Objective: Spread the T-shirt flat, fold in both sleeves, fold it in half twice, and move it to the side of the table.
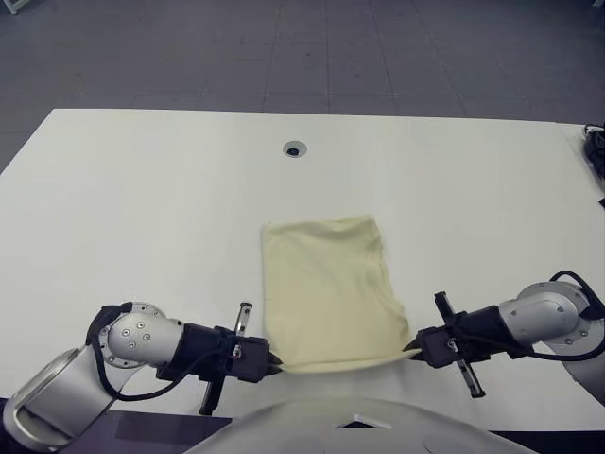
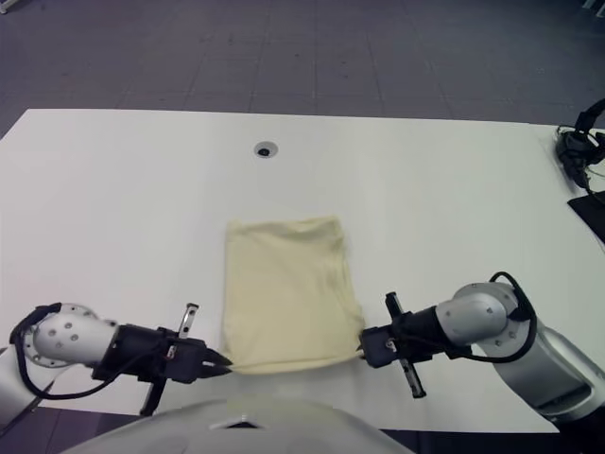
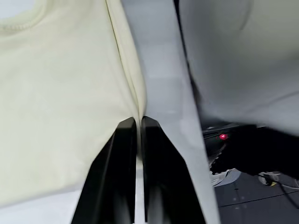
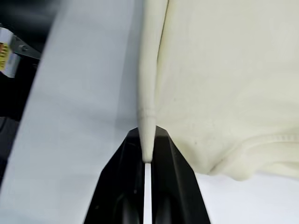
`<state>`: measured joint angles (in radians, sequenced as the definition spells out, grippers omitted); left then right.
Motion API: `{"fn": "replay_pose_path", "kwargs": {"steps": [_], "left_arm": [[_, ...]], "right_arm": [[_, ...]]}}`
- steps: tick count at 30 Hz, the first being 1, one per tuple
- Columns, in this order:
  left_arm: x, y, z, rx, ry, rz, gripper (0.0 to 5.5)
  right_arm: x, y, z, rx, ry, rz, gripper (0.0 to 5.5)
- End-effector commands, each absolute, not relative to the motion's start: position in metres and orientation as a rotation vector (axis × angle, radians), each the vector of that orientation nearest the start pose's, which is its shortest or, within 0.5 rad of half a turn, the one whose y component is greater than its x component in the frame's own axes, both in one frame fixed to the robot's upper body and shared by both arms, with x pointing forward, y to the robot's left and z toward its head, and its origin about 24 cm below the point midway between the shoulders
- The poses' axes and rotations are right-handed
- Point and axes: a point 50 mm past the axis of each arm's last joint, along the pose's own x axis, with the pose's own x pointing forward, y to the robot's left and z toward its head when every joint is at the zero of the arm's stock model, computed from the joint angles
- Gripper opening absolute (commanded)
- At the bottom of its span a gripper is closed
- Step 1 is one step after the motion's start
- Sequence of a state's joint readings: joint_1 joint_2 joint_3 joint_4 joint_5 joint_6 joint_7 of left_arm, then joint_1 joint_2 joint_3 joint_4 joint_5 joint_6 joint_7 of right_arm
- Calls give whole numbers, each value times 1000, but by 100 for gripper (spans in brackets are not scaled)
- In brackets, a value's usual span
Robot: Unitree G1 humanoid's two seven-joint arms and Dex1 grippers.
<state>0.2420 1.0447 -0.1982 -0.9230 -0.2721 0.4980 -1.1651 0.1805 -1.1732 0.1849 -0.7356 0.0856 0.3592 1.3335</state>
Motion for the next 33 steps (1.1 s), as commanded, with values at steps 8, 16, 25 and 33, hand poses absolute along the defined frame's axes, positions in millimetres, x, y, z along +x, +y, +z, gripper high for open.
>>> {"fn": "replay_pose_path", "kwargs": {"steps": [8,16,25,33], "left_arm": [[128,168,142,475,565,-1684,0],[199,184,187,434,417,-1513,0],[243,186,177,446,425,-1425,0],[273,181,157,456,423,-1320,0]], "right_arm": [[160,-179,157,-699,711,1699,1],[232,-175,185,-638,619,1602,1],[277,-173,167,-628,666,1551,1],[296,-173,143,-595,709,1503,1]]}}
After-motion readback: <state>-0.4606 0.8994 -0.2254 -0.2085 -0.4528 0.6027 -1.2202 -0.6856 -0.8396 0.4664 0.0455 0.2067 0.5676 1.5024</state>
